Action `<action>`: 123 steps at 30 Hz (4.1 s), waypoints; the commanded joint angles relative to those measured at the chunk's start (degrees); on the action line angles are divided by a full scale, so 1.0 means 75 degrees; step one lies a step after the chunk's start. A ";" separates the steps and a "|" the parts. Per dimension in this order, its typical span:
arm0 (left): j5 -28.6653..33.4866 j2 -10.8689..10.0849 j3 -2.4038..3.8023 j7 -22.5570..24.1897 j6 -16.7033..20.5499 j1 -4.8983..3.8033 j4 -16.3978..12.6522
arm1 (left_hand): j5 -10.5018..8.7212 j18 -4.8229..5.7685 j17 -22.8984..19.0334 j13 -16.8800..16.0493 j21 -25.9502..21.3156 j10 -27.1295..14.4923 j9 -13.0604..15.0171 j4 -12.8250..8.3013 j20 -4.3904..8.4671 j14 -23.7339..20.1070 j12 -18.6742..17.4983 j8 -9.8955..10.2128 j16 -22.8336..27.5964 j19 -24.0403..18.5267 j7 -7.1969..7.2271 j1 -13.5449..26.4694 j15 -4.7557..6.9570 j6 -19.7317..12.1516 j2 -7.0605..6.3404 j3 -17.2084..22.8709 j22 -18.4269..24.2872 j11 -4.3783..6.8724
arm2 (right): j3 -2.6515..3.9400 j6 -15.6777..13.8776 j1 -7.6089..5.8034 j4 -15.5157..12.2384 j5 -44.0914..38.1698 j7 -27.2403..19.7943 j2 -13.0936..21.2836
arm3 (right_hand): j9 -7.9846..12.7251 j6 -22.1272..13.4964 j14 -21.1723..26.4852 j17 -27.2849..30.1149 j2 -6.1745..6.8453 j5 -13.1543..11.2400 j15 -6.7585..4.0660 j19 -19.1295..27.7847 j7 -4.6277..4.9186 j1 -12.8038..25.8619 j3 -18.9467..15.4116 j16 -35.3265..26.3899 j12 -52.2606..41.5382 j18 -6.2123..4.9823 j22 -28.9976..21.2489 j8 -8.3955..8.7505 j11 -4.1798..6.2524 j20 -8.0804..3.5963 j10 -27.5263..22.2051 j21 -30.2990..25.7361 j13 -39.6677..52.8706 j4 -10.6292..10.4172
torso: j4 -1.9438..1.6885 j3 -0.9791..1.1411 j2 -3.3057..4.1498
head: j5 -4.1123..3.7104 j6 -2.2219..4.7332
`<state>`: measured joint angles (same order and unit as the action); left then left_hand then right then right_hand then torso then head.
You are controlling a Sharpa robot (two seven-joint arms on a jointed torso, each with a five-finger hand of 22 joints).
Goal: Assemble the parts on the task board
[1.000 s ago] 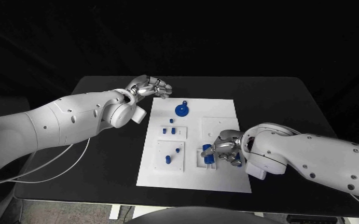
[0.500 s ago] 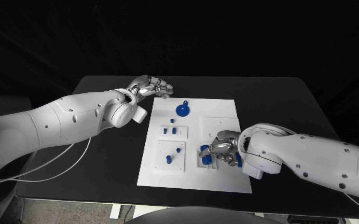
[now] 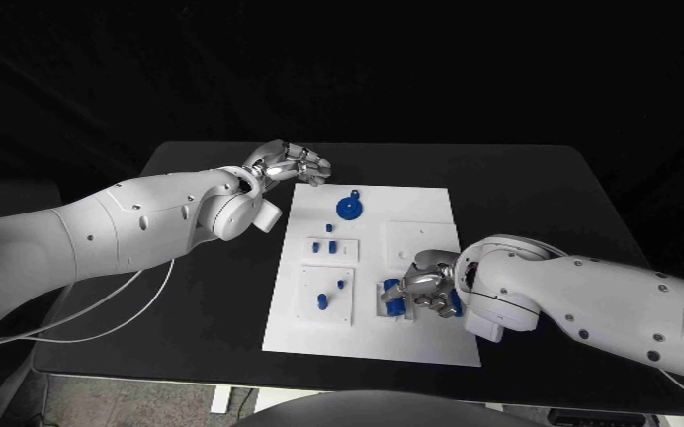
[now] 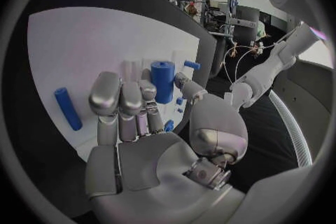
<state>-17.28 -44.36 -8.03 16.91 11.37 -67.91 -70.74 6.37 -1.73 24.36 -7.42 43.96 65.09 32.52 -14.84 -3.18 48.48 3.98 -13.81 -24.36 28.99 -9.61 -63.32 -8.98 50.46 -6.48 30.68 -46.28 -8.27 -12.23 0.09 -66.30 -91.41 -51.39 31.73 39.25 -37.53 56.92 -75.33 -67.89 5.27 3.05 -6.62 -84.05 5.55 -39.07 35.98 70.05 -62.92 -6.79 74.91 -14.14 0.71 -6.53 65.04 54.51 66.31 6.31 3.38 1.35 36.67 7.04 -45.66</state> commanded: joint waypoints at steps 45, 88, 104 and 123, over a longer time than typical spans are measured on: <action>0.0035 -0.0002 0.0005 0.0029 -0.0093 -0.0004 -0.0006 | -0.0035 -0.0116 0.0027 0.0019 -0.0037 0.0023 -0.0025 0.0015 -0.0011 0.0029 0.0018 -0.0023 0.0041 0.0044 -0.0001 0.0099 -0.0007 -0.0095 -0.0002 -0.0039 0.0006 -0.0005 | -0.0016 0.0314 0.0106 -0.0126 -0.0459 -0.0852 0.0228 | -0.0023 0.0037 0.0096 -0.0098 -0.0173 -0.0030 -0.0040 0.0188 -0.0006 0.0252 -0.1774 -0.0223 0.0073 -0.1095 0.0070 0.0102 0.0023 -0.0132 -0.0114 0.0012 0.0042 0.1341 | -0.0003 0.0005 0.0003 | 0.0022 0.0019; 0.0035 -0.0027 0.0001 -0.0005 -0.0140 -0.0004 -0.0008 | -0.0033 -0.0116 0.0041 0.0026 -0.0044 0.0023 -0.0034 0.0042 -0.0011 0.0031 0.0019 -0.0024 0.0053 0.0046 -0.0006 0.0122 -0.0007 -0.0107 0.0003 -0.0044 0.0004 -0.0006 | -0.0016 0.0576 0.0134 -0.0124 -0.0804 -0.0708 0.0189 | 0.0006 0.0173 -0.0023 -0.0199 0.0268 0.0016 -0.0008 0.0040 0.0013 -0.0164 -0.0157 -0.0302 0.0087 -0.1095 0.0085 0.0150 0.0000 0.0045 -0.0010 0.0080 0.0039 0.0930 | 0.0000 0.0003 0.0002 | 0.0015 -0.0034; 0.0035 -0.0024 0.0001 -0.0028 -0.0169 -0.0004 -0.0002 | -0.0033 -0.0115 0.0046 0.0029 -0.0046 0.0022 -0.0038 0.0055 -0.0013 0.0031 0.0019 -0.0022 0.0057 0.0047 -0.0010 0.0135 -0.0008 -0.0116 0.0005 -0.0046 0.0003 -0.0007 | -0.0016 0.0431 0.0180 -0.0035 -0.1019 -0.0595 0.0127 | -0.0013 0.0261 -0.0064 -0.0237 -0.0399 -0.0034 -0.0025 -0.0006 -0.0013 -0.0437 0.0299 -0.0307 0.0111 -0.1095 0.0042 0.0124 0.0025 0.0118 0.0066 0.0045 0.0013 0.0618 | 0.0000 0.0002 0.0003 | 0.0025 -0.0072; 0.0035 -0.0019 0.0000 -0.0044 -0.0195 -0.0004 0.0009 | -0.0023 -0.0115 0.0053 0.0037 -0.0054 0.0010 -0.0046 0.0071 -0.0014 0.0019 0.0014 -0.0019 0.0073 0.0041 -0.0015 0.0146 -0.0012 -0.0133 0.0006 -0.0047 0.0002 -0.0011 | -0.0011 -0.0079 0.0180 -0.0188 -0.0653 -0.1018 0.0441 | 0.0016 0.0171 -0.0064 -0.0233 0.0141 0.0019 0.0000 0.0002 0.0025 -0.0408 0.0058 -0.0347 0.0119 -0.1095 0.0066 0.0191 -0.0009 0.0133 0.0061 0.0072 0.0025 0.1026 | 0.0004 0.0006 0.0003 | -0.0004 -0.0048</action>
<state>-17.26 -44.58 -8.07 16.22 10.77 -67.92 -70.62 6.37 -1.73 24.70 -7.20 43.91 65.09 32.23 -14.58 -3.18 48.47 3.98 -13.80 -24.14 28.99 -9.72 -62.86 -8.98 49.73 -6.47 30.41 -46.29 -8.27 -12.25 2.13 -65.03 -92.79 -57.59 25.71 42.04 -37.48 58.59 -75.54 -69.66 5.92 3.06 -6.66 -83.83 5.53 -42.07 36.60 67.77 -62.25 -8.43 74.93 -12.74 0.81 -5.91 65.15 54.96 66.46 14.01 3.40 1.38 36.69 7.10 -46.10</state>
